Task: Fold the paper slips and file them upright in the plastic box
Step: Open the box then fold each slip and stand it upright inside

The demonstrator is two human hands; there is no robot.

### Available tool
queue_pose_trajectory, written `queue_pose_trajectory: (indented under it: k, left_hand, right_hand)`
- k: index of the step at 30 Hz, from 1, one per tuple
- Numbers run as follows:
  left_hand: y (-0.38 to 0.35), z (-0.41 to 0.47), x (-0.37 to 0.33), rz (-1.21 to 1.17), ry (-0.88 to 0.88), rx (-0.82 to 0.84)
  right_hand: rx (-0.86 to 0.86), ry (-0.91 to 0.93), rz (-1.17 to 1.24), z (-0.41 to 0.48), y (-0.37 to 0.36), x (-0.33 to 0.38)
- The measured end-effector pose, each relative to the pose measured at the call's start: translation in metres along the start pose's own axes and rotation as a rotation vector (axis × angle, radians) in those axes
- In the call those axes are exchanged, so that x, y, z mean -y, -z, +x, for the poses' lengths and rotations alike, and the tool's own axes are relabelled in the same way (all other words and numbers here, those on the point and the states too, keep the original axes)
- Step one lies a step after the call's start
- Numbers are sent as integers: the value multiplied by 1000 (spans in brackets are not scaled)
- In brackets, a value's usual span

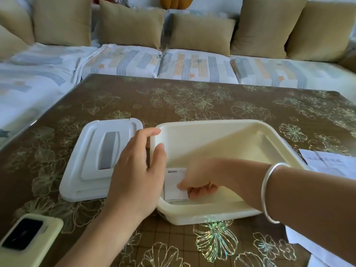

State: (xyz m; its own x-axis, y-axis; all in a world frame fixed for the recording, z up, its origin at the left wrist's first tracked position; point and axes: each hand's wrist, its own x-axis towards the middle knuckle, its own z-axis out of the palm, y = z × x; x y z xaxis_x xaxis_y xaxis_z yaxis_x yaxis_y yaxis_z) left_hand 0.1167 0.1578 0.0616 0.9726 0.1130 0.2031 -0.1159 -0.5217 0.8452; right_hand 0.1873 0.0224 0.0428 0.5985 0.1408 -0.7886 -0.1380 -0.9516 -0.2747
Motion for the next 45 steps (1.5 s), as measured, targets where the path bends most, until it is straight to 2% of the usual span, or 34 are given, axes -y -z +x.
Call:
queue_pose_trajectory:
  k: [5,13,20,27,31,40,43,45]
  left_hand:
    - [1,0,-1,-3,2,1]
    - [1,1,0,29,-7,1]
    - [1,2,0,54,6,8]
    - [2,3,-2,86,14,23]
    - [2,3,-3,91,16,19]
    - [3,3,-5,139,6,35]
    - [4,2,-2,146,-38,-14]
    - [9,-1,-4,147,-127,-84]
  right_hand:
    - [-85,48,5,-1,1,-1]
    - [-251,37,-187,-10,1,3]
    - [-114,51,121,-1,6,6]
    - [-123,30,103,1,8,3]
    - [-107,3,179,2,7,2]
    - [-180,60,426,-16,24,-1]
    - [-205,101,475,-29,32,-1]
    - [-305,183,458,-44,36,-2]
